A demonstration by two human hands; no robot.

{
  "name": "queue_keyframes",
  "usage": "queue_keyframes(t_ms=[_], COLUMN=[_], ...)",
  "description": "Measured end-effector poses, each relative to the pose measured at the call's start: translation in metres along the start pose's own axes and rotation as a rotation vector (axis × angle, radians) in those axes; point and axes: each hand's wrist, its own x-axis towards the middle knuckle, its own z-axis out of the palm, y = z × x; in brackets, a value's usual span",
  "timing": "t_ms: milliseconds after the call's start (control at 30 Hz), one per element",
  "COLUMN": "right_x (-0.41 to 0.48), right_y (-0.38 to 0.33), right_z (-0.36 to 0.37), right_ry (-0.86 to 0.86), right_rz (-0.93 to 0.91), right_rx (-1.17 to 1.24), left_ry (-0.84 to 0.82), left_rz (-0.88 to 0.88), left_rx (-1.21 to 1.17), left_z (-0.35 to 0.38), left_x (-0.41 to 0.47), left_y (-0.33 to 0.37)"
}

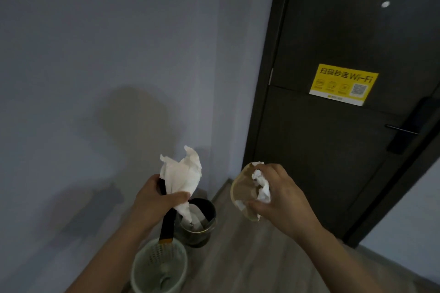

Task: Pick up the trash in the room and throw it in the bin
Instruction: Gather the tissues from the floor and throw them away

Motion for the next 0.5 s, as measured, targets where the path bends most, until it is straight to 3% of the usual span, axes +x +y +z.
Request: queue_keyframes(t_ms=[500], right_x=[0.216], right_y=[0.071], right_z=[0.139], right_ry=[-0.241], right_rz=[0.106], right_rx=[0.039], left_ry=[0.019], left_rz=[-0.201], left_rx=[0.029], left_z=[0.001], left_x=[0.24], left_y=[-0.049])
